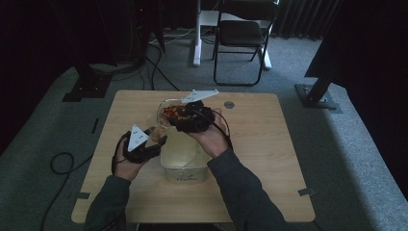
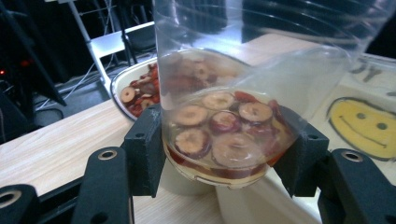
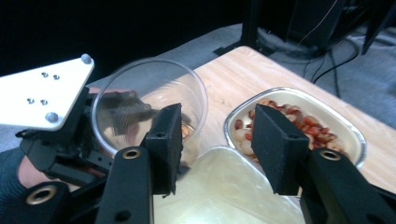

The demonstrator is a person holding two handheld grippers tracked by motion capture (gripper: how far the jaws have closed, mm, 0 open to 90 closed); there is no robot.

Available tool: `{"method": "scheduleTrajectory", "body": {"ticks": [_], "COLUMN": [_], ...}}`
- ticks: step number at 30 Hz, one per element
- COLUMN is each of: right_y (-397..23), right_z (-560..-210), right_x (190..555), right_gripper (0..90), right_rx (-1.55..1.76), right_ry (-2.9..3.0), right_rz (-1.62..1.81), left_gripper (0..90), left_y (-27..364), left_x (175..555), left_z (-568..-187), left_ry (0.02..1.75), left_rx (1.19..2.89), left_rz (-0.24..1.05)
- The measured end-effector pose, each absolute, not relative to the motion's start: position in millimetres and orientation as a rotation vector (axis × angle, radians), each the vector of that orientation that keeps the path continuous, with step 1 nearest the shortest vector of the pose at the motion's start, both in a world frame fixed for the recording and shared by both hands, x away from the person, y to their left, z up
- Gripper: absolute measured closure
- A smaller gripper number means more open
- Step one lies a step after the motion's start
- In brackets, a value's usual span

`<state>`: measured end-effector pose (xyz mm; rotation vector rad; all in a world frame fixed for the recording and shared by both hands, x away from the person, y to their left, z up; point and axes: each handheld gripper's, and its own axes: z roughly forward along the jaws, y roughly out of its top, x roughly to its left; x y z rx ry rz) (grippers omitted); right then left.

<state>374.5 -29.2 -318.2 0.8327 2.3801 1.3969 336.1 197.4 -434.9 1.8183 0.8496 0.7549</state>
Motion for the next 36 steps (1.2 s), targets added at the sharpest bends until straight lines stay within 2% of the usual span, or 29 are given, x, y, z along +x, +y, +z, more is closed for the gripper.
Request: {"method": "scheduleTrajectory", "body": {"ticks": [14,21,36], "right_y": [-76,-103,-158], "right_z": [-341,-356,-393], "right_x": [368,363,350], "right_gripper": [49.8,47.5,47.2], "right_rx": [0.866,0.917,1.021], "right_ry": [2.283,2.206,2.119], "right_rz": [1.319,1.255,1.179], "left_gripper": [42.0,42.0,42.0], "left_y": [217,231,241], "left_x": [350,363,395], "left_z": [-438,-429,-416], "left_ry": [0.951,0.991,0.963], "left_rx": [1.821,1.757,1.743], "left_rz": [0.774,0.815,0.919]}}
